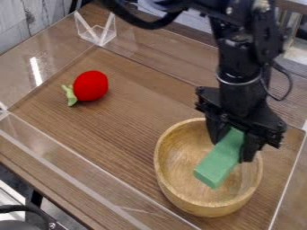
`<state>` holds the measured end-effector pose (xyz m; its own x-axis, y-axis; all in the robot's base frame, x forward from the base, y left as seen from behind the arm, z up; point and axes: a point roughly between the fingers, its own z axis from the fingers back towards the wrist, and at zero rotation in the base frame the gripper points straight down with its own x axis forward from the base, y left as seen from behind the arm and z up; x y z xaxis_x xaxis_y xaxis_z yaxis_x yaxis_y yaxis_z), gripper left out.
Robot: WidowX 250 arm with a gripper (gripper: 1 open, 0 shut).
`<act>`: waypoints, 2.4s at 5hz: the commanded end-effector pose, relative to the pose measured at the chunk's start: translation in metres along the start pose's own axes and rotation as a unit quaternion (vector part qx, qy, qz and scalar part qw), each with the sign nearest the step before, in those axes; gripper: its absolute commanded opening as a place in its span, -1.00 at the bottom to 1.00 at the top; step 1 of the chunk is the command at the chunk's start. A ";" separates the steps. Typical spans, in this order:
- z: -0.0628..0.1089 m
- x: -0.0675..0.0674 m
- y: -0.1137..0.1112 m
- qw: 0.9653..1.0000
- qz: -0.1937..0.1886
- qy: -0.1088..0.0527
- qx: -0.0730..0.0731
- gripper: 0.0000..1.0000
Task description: Put the green stick in the brown bowl
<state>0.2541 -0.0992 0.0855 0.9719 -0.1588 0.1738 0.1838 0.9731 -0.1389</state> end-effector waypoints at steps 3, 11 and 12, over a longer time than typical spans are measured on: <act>0.006 0.009 -0.014 1.000 0.006 -0.021 -0.002 -1.00; 0.070 0.014 -0.005 0.992 0.109 -0.057 0.029 1.00; 0.083 0.021 0.006 0.983 0.162 -0.070 0.043 1.00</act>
<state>0.2585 -0.0831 0.1501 0.9628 0.1700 0.2101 -0.1518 0.9833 -0.1001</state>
